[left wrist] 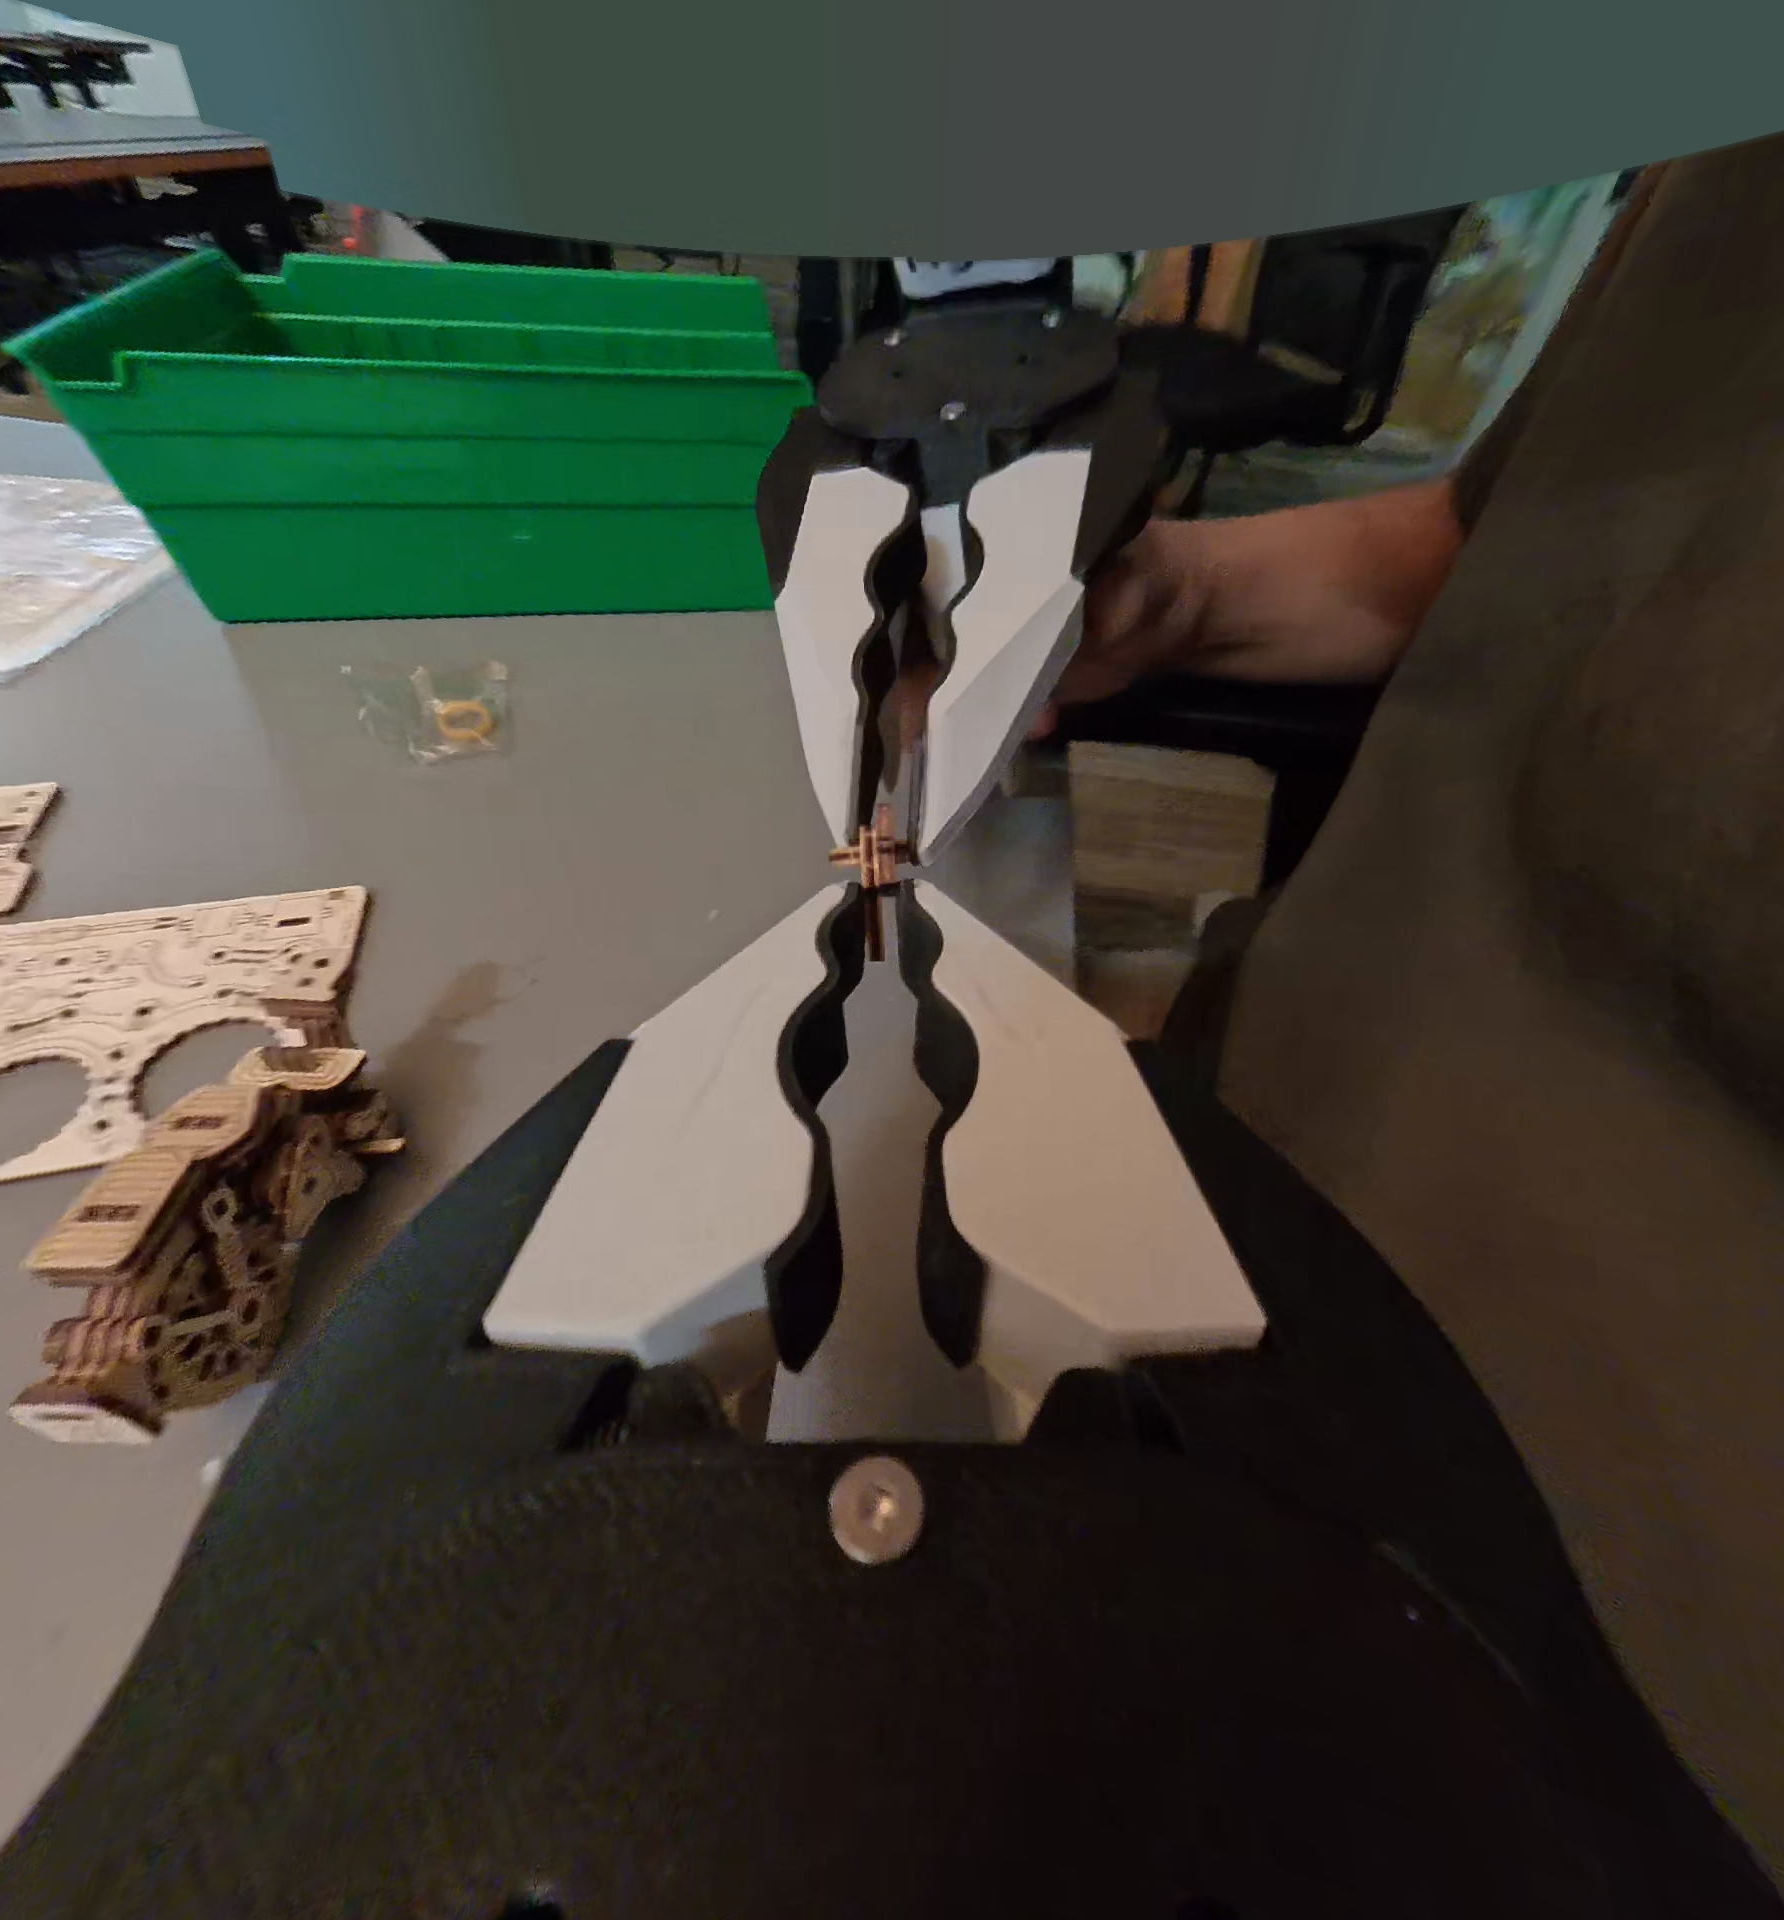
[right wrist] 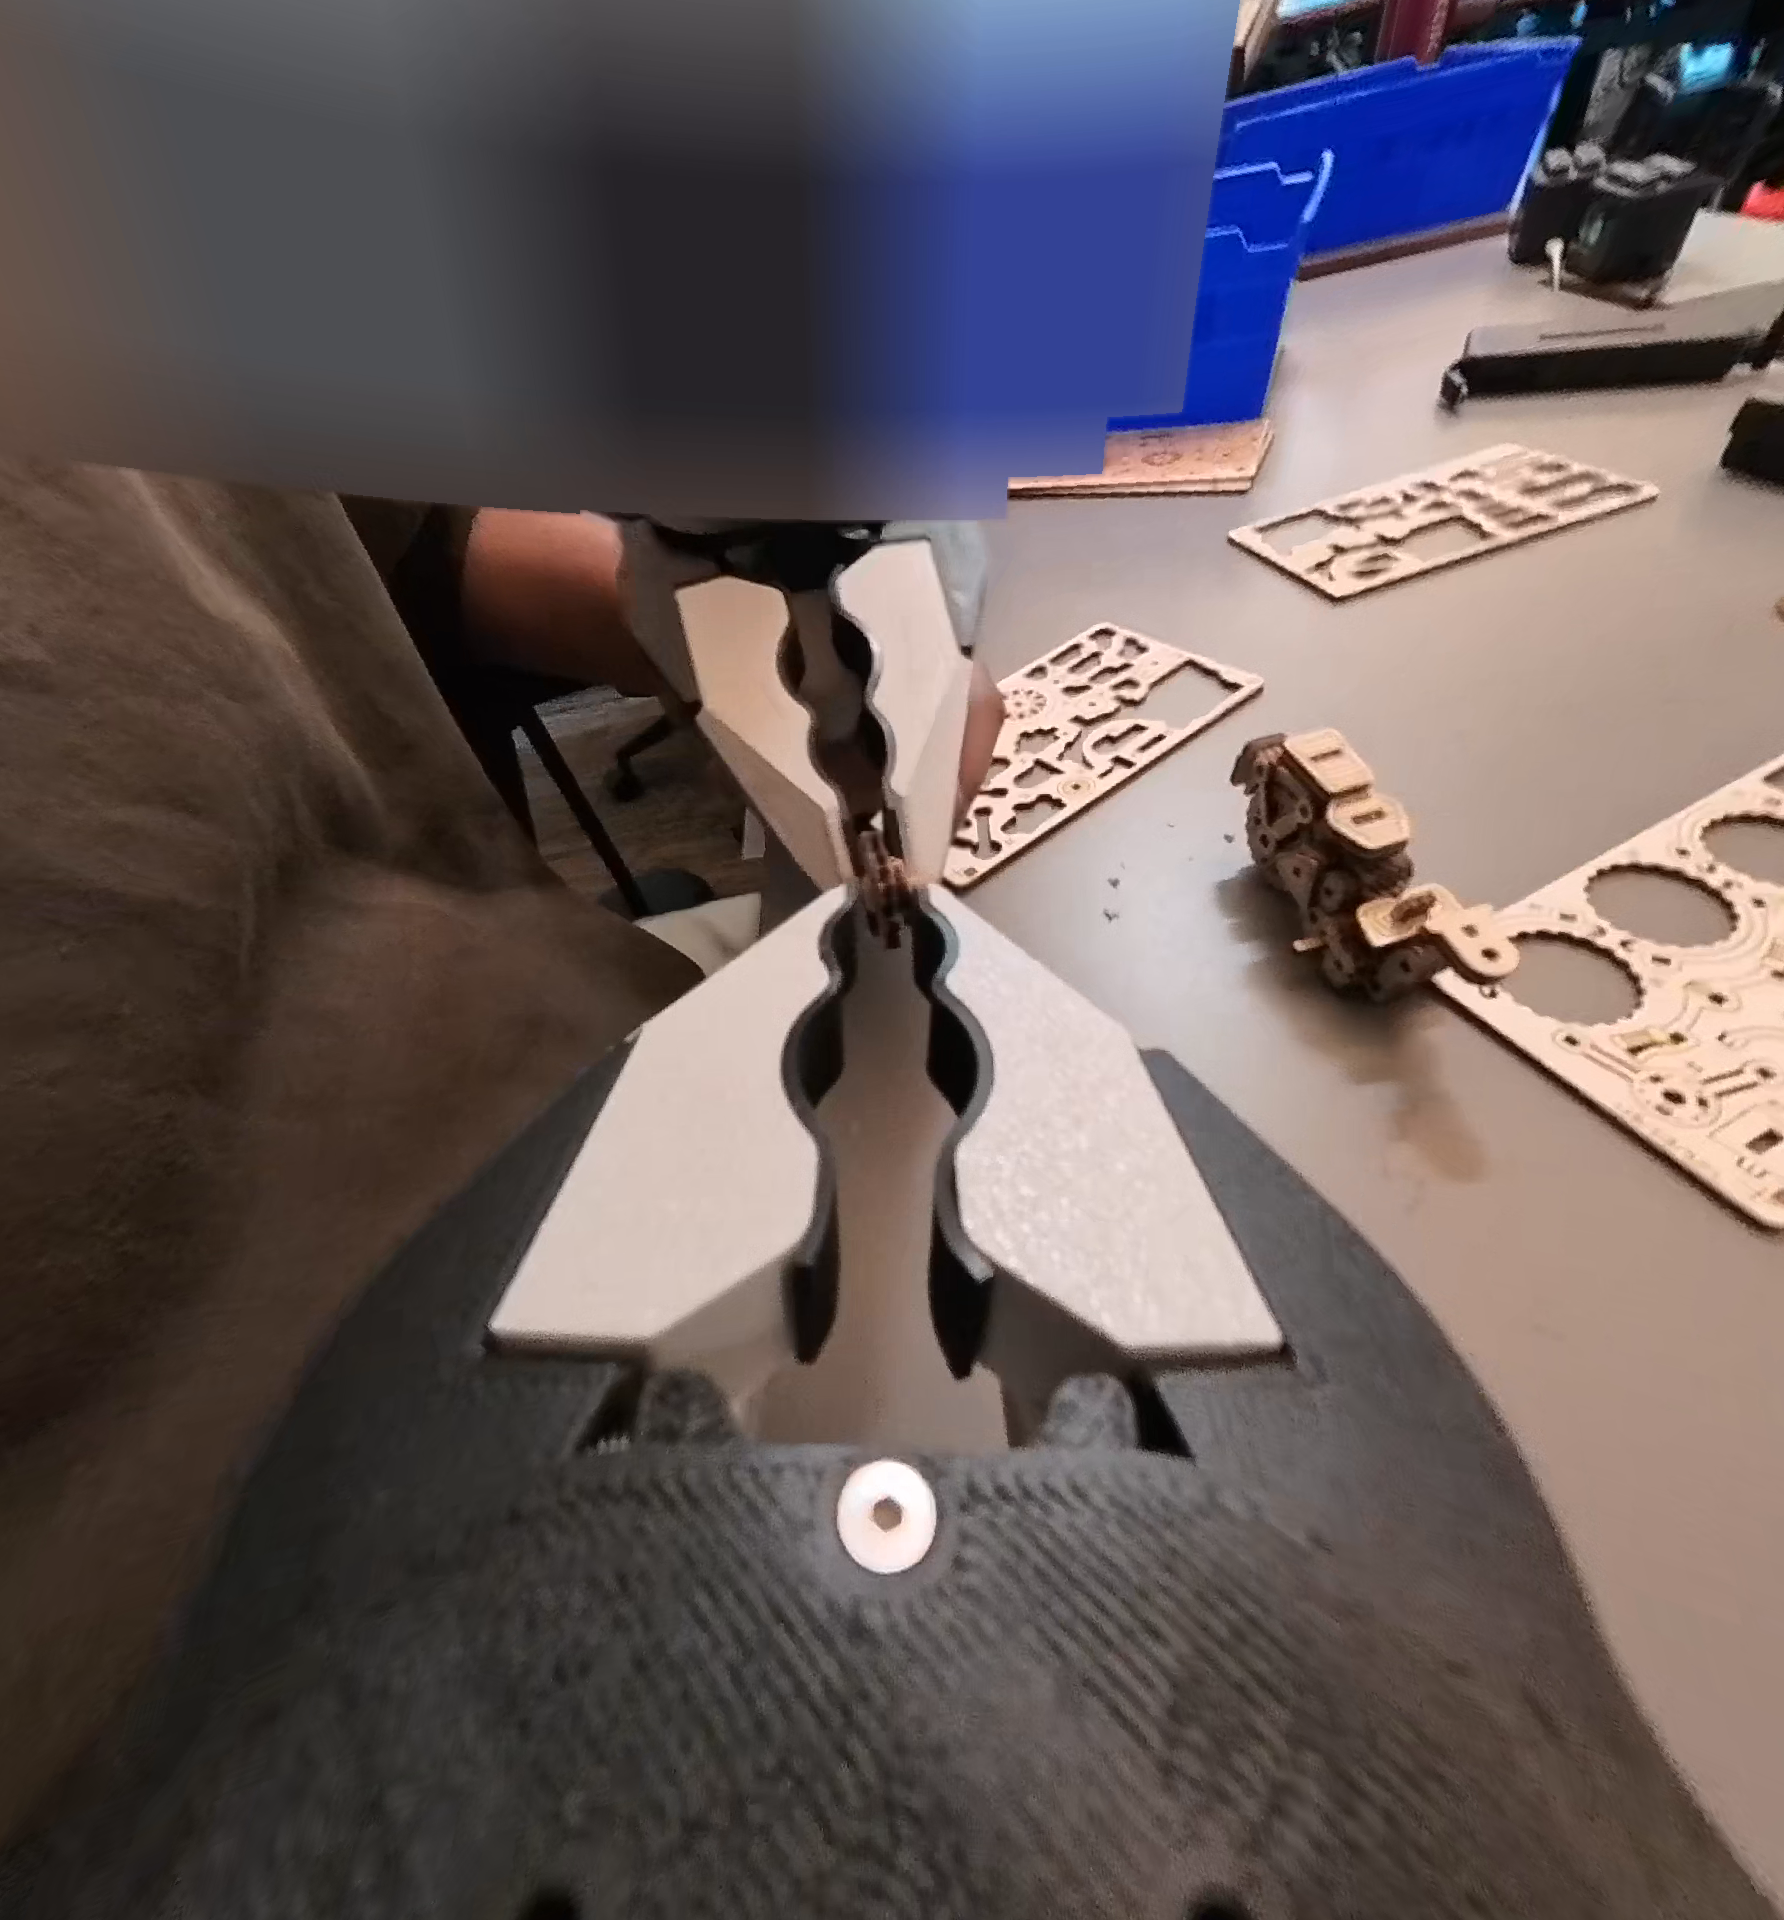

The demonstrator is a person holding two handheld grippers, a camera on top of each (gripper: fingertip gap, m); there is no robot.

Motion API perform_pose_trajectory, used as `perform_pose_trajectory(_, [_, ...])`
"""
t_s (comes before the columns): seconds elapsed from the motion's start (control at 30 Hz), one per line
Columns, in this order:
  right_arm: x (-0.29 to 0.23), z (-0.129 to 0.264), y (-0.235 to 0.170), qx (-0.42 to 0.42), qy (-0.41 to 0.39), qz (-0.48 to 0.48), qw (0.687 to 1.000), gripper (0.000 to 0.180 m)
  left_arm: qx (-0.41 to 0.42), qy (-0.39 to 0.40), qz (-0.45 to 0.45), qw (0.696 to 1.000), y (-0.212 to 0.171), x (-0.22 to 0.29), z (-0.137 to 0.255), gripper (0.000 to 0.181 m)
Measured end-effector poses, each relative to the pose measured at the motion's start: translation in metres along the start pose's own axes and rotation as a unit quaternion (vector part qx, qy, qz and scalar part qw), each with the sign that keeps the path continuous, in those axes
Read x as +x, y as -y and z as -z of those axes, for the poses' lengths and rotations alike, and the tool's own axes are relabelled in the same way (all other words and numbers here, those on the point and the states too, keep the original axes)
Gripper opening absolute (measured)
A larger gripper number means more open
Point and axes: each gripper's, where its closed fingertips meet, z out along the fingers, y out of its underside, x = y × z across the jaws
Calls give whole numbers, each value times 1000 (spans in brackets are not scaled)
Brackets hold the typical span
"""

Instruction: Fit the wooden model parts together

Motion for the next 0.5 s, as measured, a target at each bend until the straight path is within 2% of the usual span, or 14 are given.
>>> perform_pose_trajectory(0.1, [6,-2,-7,-13,-6,-35,999,7,-27,34,-42,998,-7,-5,-2,3])
perform_pose_trajectory(0.5, [7,-3,-7,-30,-23,-37,999,7,-18,29,-26,999,-5,-5,-1,4])
